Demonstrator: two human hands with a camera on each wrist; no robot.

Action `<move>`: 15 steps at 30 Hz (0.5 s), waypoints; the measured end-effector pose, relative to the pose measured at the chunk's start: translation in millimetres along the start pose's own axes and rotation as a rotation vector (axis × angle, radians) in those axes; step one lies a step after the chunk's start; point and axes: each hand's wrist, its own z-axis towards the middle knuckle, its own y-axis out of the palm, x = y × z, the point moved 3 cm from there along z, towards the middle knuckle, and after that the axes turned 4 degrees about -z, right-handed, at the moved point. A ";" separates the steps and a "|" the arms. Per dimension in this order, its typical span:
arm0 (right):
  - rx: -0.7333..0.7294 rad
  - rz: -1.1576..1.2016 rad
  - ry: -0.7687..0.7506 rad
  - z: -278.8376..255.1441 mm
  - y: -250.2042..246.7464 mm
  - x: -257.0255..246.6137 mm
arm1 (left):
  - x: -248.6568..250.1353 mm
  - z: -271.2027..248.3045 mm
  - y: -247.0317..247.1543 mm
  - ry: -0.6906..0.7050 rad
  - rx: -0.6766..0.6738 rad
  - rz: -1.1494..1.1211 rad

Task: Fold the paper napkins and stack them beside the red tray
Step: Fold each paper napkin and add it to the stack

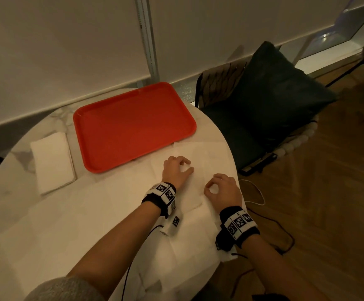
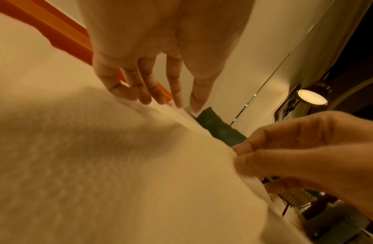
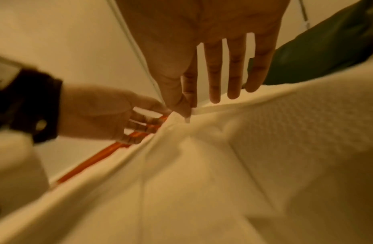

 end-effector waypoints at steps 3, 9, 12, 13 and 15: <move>0.112 0.154 -0.017 -3.7 -13.7 -3.2 | 2.8 -13.4 -13.3 0.011 0.115 -0.124; 0.294 0.371 -0.141 -11.2 -50.7 -20.5 | -12.2 -35.9 -25.5 -0.214 0.056 -0.382; 0.326 0.567 -0.225 -20.8 -69.4 -36.0 | -5.2 -46.6 -27.7 -0.305 -0.002 -0.519; 0.320 0.612 -0.251 -25.9 -75.3 -41.1 | -0.5 -50.7 -26.5 -0.341 -0.056 -0.617; 0.282 0.654 -0.320 -36.6 -84.5 -50.1 | 9.4 -60.7 -23.3 -0.409 -0.199 -0.854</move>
